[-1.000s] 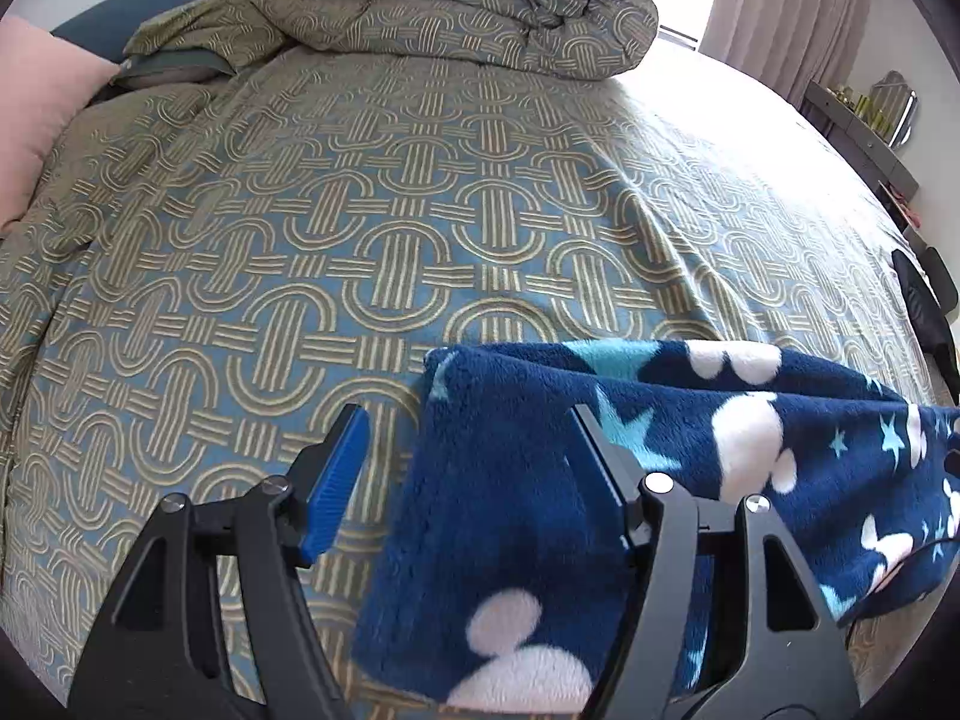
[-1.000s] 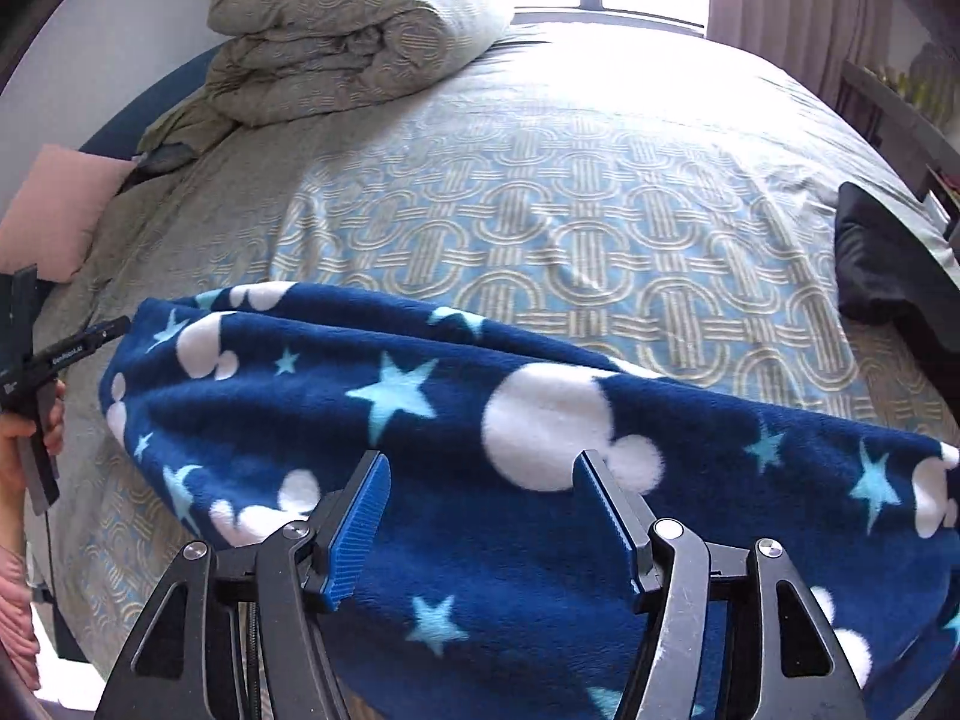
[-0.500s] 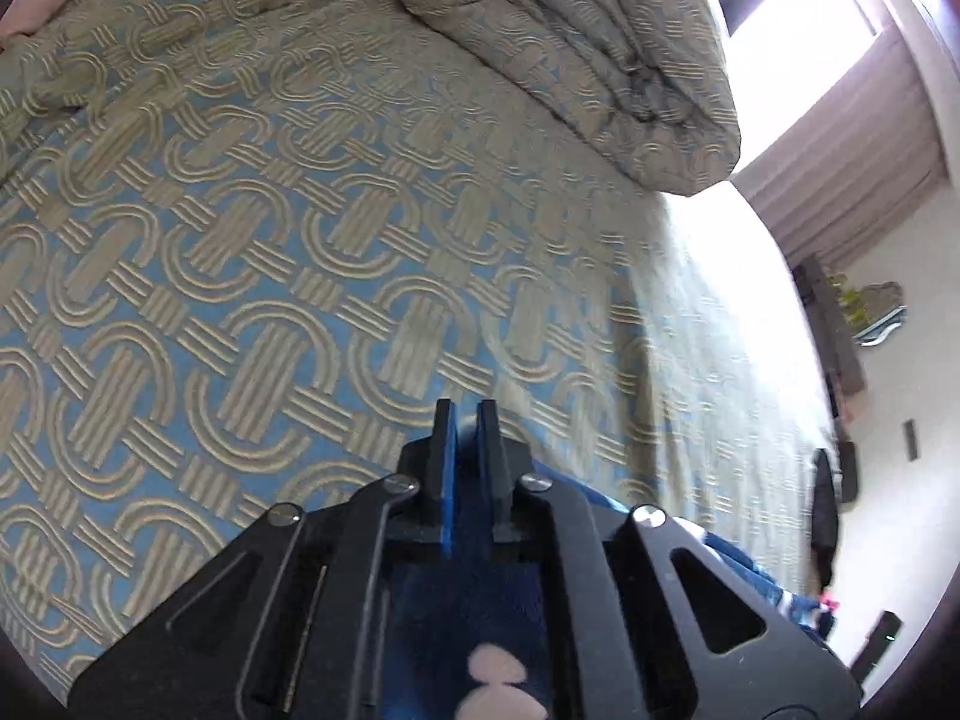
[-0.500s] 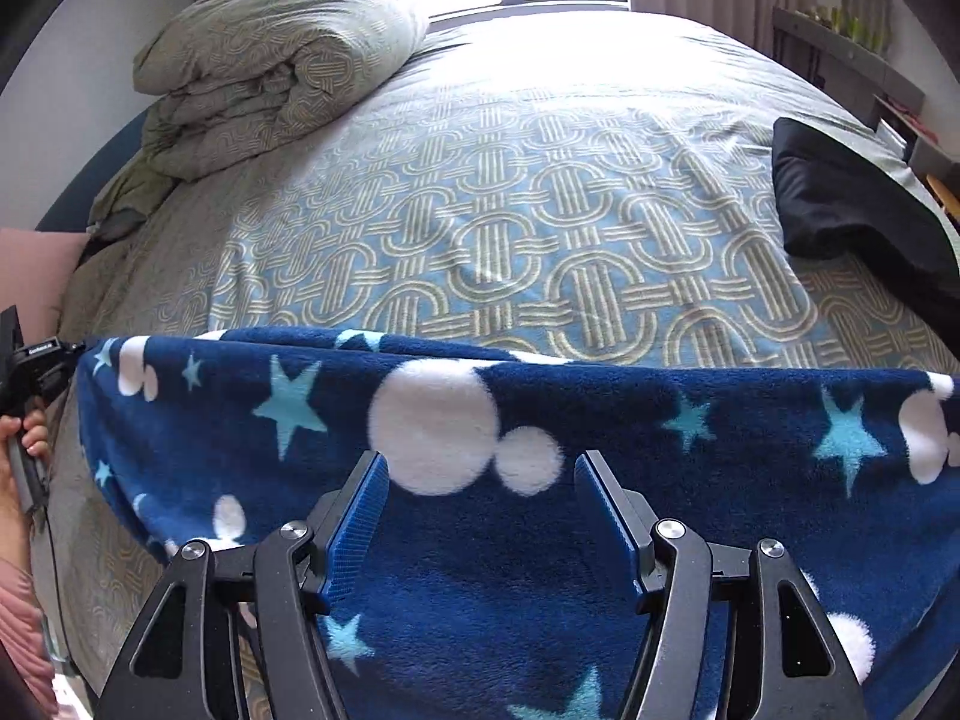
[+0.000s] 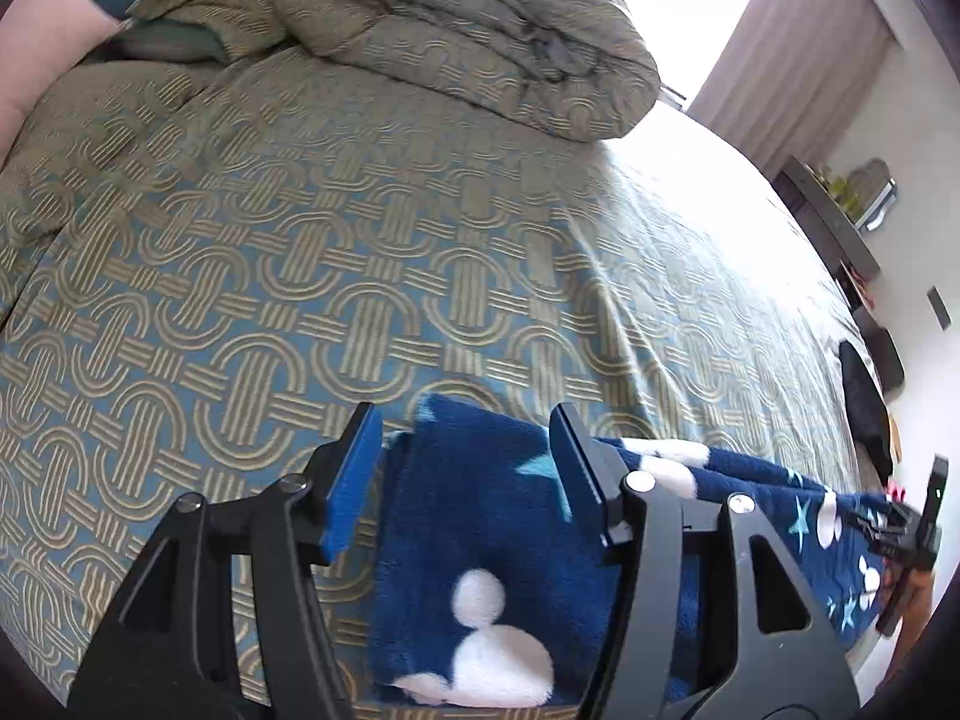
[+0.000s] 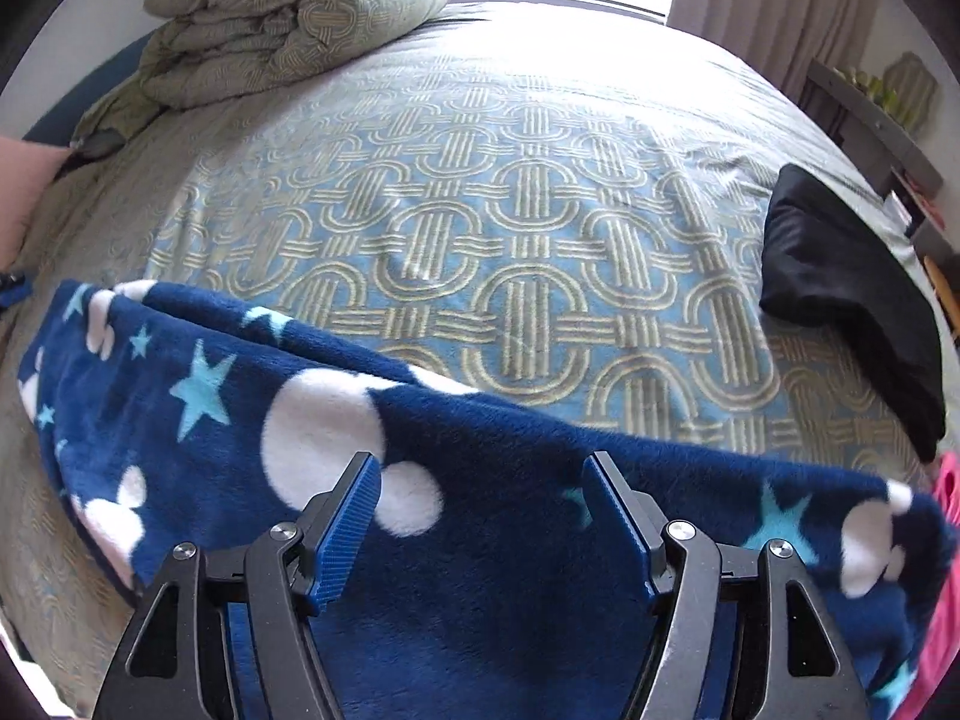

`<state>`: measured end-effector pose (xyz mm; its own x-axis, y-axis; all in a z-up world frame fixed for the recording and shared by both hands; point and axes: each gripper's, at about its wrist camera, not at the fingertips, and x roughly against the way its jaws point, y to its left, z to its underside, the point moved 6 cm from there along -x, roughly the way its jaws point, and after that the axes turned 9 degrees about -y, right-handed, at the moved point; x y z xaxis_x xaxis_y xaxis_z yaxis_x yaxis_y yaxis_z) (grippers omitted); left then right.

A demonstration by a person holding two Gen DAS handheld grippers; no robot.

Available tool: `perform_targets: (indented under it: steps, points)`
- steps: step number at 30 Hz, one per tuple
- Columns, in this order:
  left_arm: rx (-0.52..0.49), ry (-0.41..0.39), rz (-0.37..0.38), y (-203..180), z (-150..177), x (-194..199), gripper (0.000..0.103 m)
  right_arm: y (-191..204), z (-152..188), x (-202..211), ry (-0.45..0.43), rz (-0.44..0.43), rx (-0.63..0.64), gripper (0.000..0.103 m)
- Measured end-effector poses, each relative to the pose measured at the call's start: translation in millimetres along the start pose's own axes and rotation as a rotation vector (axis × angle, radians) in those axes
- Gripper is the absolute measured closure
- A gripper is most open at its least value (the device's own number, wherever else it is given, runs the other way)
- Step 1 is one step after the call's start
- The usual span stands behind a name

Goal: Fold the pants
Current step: 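Smooth the folded pants flat with both grippers, then open them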

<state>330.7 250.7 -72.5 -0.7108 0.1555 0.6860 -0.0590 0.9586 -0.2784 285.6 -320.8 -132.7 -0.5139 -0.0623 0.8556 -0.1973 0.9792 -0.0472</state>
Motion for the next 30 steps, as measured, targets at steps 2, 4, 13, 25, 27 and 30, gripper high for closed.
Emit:
perform_targets:
  steps: [2, 4, 13, 25, 27, 30]
  points:
    - [-0.074, 0.033, 0.025, -22, 6, -6, 0.040, -4, -4, -9, 0.014, 0.000, 0.045, 0.020]
    - [-0.150, 0.074, 0.039, -44, 16, -17, 0.040, -1, -7, -18, 0.036, -0.050, 0.072, 0.020]
    - [-0.372, 0.208, 0.029, -101, 63, -62, 0.040, 0, -29, -29, -0.022, -0.091, 0.005, 0.103]
    - [-0.373, 0.199, 0.046, -102, 65, -59, 0.039, 4, -7, -5, -0.005, -0.177, 0.164, 0.011]
    - [-0.364, 0.218, 0.042, -108, 70, -66, 0.039, 12, 1, -16, 0.033, -0.190, 0.175, 0.011]
    - [-0.392, 0.203, -0.023, -112, 71, -78, 0.039, 12, 2, -43, 0.083, -0.149, 0.130, 0.090]
